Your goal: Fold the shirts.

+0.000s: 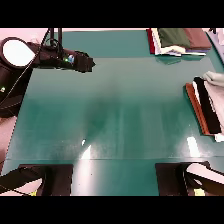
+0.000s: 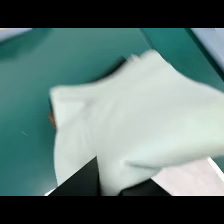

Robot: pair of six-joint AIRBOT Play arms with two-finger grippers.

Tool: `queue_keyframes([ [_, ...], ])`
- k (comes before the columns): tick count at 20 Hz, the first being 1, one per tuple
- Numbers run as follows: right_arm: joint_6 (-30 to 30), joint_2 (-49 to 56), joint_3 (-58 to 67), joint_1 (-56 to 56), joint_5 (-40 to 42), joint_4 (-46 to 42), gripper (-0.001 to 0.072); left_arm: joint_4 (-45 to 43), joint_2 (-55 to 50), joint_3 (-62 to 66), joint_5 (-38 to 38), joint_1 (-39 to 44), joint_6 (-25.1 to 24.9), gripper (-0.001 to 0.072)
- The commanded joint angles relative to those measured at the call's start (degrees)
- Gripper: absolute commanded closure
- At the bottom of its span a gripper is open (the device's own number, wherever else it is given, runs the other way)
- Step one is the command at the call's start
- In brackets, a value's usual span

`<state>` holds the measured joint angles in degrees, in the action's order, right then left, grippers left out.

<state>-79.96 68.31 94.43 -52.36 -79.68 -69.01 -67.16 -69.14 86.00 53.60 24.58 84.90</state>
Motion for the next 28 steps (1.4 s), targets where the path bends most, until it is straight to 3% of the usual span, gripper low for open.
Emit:
queue_keyframes([
  [1,0.52,-4.48,-10.64,-3.13,-2.71,-9.44,0.0436,0.02,-0.02,0.00,0.15,0.04,-0.74,0.0683],
  [2,0.50,-4.96,-13.03,-4.09,-2.89,-9.73,0.0316,0.04,-0.02,0.00,0.07,0.02,-0.96,0.0683],
  [3,0.48,-5.31,-14.99,-5.27,-3.41,-10.73,0.0247,0.11,-0.02,0.00,-0.02,0.02,-0.94,0.0683],
  [6,0.50,-5.81,-16.09,-8.00,-6.88,-13.40,0.0179,0.17,-0.02,0.00,-0.11,0.04,-0.94,0.0683],
  [9,0.24,-7.96,-15.52,-7.37,-5.75,-11.56,0.0180,0.92,-0.02,0.00,-0.13,0.04,-0.92,0.0683],
  [11,0.24,-9.92,-15.74,-3.72,-2.80,-3.65,0.0180,1.66,-0.02,0.00,-0.17,0.04,-0.94,0.0682],
  [14,0.24,-12.79,-17.68,7.93,1.05,6.10,0.0180,1.62,-0.02,0.00,0.02,0.02,-0.92,0.0683],
  [20,0.24,-13.64,-18.47,35.91,5.84,5.79,0.0195,1.64,-0.02,0.02,-0.70,0.02,-0.92,0.0683],
  [21,0.26,-13.66,-18.45,39.10,7.41,5.81,0.0221,1.64,-0.02,0.02,-0.70,0.02,-0.92,0.0682],
  [22,0.31,-13.66,-18.45,42.16,8.74,5.81,0.0303,1.62,-0.02,0.02,-0.70,0.02,-0.92,0.0683],
  [23,0.33,-13.66,-18.45,44.61,9.42,5.81,0.0474,1.62,-0.02,0.02,-0.70,0.02,-0.92,0.0683],
  [24,0.55,-13.66,-18.45,46.86,9.55,5.81,0.0691,1.64,-0.02,0.02,-0.70,0.02,-0.92,0.0683],
  [28,0.59,-13.66,-18.47,51.25,9.60,5.84,0.0690,1.64,-0.02,0.02,-0.70,0.02,-0.92,0.0683],
])
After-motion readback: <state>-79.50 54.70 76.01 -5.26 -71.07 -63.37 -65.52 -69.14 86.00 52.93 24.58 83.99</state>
